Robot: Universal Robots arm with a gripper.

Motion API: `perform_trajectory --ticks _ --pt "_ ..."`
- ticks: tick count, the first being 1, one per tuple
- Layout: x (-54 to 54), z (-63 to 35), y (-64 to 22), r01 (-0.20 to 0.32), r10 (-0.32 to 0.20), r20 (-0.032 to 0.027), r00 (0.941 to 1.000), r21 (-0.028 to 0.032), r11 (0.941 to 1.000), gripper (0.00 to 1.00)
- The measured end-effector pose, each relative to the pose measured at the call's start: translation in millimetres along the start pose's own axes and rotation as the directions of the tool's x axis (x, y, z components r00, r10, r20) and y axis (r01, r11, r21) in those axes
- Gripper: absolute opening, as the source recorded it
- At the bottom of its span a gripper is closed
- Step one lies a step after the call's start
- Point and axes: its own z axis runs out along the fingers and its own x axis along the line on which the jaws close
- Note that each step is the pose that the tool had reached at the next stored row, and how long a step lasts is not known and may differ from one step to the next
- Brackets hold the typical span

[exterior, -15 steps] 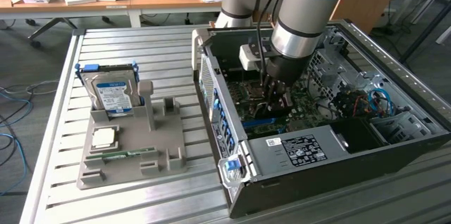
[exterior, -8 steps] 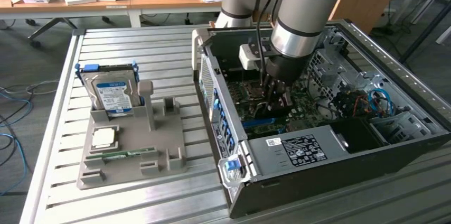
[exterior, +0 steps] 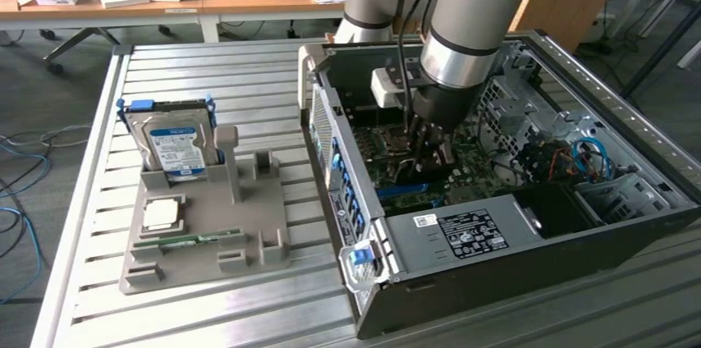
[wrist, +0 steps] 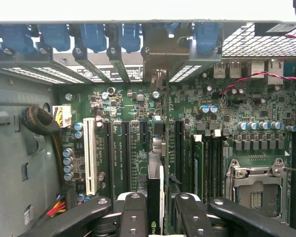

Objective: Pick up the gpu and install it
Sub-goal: 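Insert the gpu into the slot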

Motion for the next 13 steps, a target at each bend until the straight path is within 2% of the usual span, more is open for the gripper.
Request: perform_trajectory --ticks 2,5,6,13 --pt "-0.2 0.1 0.0 0.0 0.0 -0.0021 1.0 0.0002 1.0 0.26" --pt "-0.2 0.1 0.1 0.0 0.0 -0.0122 0.9999 0.0006 1.0 0.26" --pt "-0.3 0.2 0.0 0.0 0.0 -0.0135 0.9999 0.0006 1.0 0.26" --pt "-1.1 1.1 0.1 0.0 0.0 -0.0138 0.9999 0.0006 1.0 0.26"
